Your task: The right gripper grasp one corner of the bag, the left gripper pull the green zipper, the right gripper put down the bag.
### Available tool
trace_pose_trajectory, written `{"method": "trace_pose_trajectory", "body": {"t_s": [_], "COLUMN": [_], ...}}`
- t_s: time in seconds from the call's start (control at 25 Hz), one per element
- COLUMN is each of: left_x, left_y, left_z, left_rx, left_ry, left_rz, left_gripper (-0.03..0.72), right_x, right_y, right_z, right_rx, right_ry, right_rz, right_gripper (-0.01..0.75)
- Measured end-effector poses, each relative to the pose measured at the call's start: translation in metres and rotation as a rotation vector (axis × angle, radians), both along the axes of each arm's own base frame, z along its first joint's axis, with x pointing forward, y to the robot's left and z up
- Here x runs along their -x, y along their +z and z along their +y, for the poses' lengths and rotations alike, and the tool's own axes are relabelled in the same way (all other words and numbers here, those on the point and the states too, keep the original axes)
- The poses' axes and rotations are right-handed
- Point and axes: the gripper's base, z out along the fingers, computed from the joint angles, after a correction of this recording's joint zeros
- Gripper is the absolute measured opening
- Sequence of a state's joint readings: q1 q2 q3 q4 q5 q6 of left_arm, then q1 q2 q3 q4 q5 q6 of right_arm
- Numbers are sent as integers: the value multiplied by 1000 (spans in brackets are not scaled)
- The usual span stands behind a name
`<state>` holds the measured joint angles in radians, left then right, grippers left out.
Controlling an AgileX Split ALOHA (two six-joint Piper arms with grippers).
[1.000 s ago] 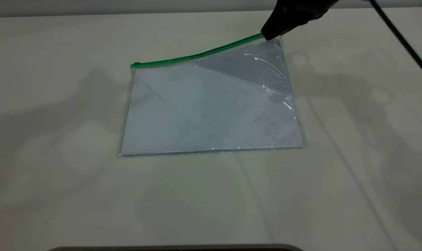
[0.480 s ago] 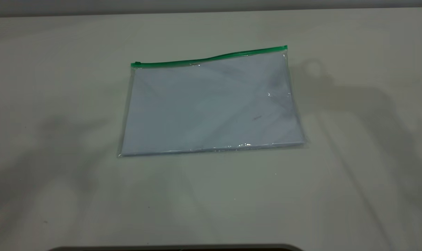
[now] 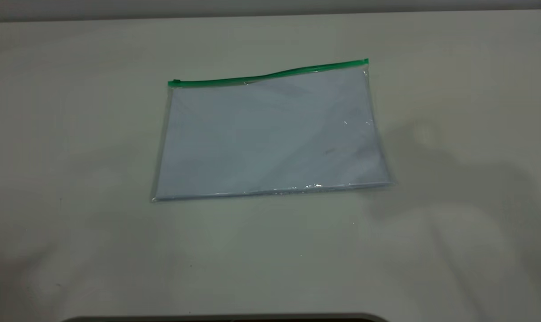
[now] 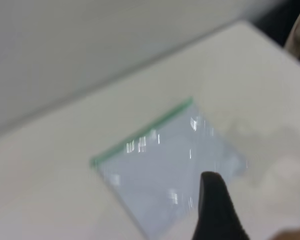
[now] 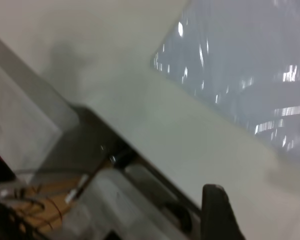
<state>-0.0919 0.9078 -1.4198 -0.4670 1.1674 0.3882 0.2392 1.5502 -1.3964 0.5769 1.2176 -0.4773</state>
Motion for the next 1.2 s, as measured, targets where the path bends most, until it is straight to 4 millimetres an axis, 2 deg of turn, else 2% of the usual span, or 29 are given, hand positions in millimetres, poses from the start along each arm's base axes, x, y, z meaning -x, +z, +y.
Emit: {"method": "trace_pose_trajectory", "body": {"t_s": [0.16,0.2,0.32,0.52,0.6,0.8,0.88,1.04,1.2], "left_x": [40,48,69,83,87,93,95,99,98], "left_y": [-46,-56,-87,-139,-159,-206,-210,-211,-215], "left_z": [9,12,19,29,32,36,37,38,37], "left_rx": [-33,-37,-67,-108,-113,-154,-155,-148,-150], "left_ry": [64,87,148,253,294,333,337,340,340], "left_rz": [54,65,89,175,215,304,297,274,282], "left_gripper": [511,511,511,511,511,511,511,511,511], "right_x": [51,62,95,153,180,231,249,269,280], "right_y": [2,-1,5,4,-3,-33,-47,-70,-72], "right_z": [-6,-10,-23,-48,-61,-90,-99,-106,-109], "right_rx": [48,62,90,128,155,237,248,203,152], "right_ry": [19,16,-12,-138,-201,-304,-328,-360,-391], "right_rz": [-4,4,-42,-84,-118,-223,-297,-406,-509], "right_gripper": [466,466,466,466,466,466,466,466,466]}}
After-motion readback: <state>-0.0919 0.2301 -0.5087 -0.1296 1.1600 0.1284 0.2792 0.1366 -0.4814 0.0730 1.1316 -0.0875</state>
